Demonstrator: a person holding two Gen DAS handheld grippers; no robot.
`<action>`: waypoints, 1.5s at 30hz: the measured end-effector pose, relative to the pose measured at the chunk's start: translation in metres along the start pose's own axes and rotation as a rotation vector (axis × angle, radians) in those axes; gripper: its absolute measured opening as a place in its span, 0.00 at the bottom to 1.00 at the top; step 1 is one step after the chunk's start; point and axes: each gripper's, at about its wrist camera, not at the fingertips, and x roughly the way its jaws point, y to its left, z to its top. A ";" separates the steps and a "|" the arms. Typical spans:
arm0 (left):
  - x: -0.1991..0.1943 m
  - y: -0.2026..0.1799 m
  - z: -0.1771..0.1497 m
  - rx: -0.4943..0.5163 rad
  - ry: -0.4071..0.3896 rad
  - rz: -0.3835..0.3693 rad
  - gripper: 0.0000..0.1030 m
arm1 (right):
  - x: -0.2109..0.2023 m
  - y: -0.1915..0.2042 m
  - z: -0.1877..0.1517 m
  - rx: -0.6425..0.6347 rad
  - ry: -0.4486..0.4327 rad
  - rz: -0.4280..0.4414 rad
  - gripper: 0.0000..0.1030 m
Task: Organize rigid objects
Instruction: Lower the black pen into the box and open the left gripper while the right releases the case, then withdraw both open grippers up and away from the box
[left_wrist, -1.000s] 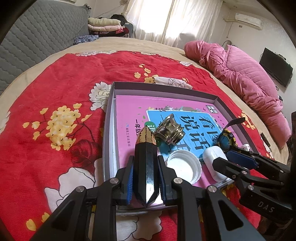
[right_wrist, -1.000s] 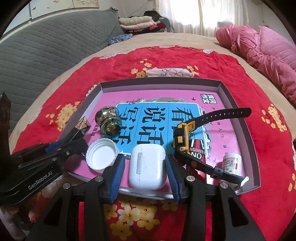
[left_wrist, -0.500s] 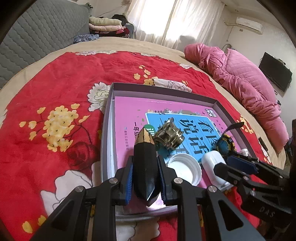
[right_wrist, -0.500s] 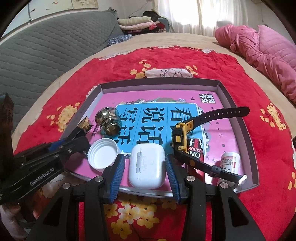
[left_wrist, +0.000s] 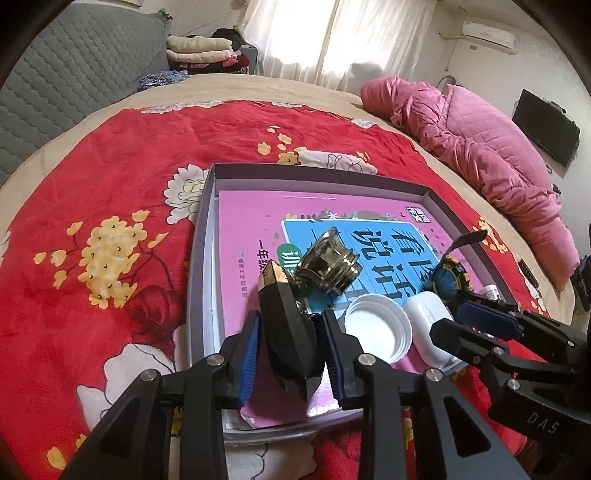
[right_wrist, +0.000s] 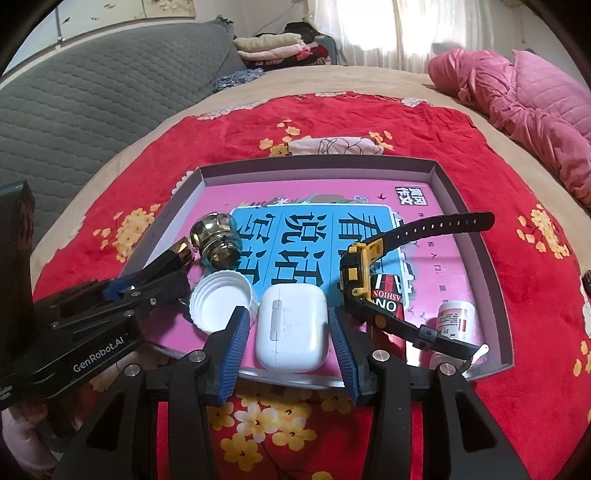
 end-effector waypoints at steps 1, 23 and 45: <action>0.000 0.000 0.000 0.005 0.000 0.001 0.32 | 0.000 0.000 0.000 0.000 -0.001 0.001 0.46; -0.019 -0.004 -0.007 0.036 -0.038 0.023 0.49 | -0.029 -0.013 -0.002 0.002 -0.052 -0.024 0.52; -0.064 -0.036 -0.016 0.040 -0.064 0.028 0.59 | -0.069 -0.028 -0.012 0.000 -0.120 -0.050 0.68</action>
